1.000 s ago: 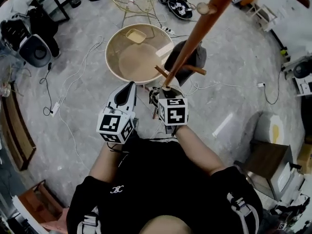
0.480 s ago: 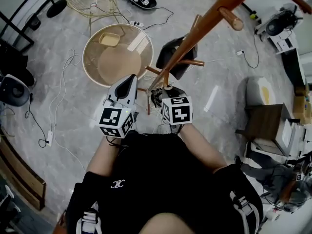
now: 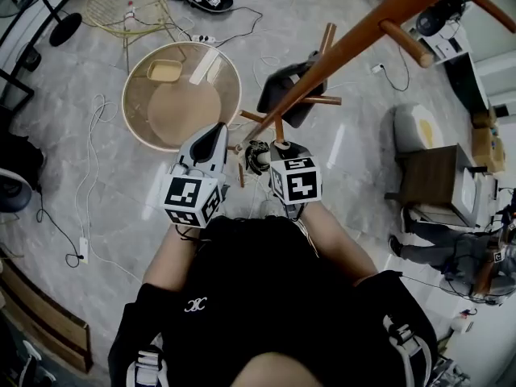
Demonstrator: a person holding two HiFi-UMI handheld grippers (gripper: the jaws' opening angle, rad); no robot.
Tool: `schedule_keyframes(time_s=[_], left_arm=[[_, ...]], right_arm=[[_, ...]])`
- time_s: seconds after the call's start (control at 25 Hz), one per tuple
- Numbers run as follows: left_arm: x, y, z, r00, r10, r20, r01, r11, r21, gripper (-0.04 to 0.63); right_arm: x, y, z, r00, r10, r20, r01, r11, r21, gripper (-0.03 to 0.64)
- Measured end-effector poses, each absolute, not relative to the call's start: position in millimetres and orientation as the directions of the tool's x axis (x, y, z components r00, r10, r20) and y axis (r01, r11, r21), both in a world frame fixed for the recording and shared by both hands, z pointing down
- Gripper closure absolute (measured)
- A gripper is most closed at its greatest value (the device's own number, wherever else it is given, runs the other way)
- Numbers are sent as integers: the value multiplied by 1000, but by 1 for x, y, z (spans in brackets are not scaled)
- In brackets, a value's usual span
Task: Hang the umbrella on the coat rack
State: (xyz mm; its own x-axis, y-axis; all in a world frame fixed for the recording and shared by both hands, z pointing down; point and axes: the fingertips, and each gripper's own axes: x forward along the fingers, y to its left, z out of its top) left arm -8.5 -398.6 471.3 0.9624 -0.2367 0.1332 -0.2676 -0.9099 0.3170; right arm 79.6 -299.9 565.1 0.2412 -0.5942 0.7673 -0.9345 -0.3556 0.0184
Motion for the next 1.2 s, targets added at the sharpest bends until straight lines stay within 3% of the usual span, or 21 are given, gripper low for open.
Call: schedule_keyframes(time_s=[0.76, 1.2], left_arm=[[6, -443, 500, 980, -148, 132, -188, -902, 389, 578], [-1, -435, 503, 977, -154, 146, -198, -909, 367, 578]], right_arm=[[95, -329, 588, 253, -471, 845, -897, -441, 23, 600], [90, -325, 591, 362, -593, 719, -907, -402, 125, 598]])
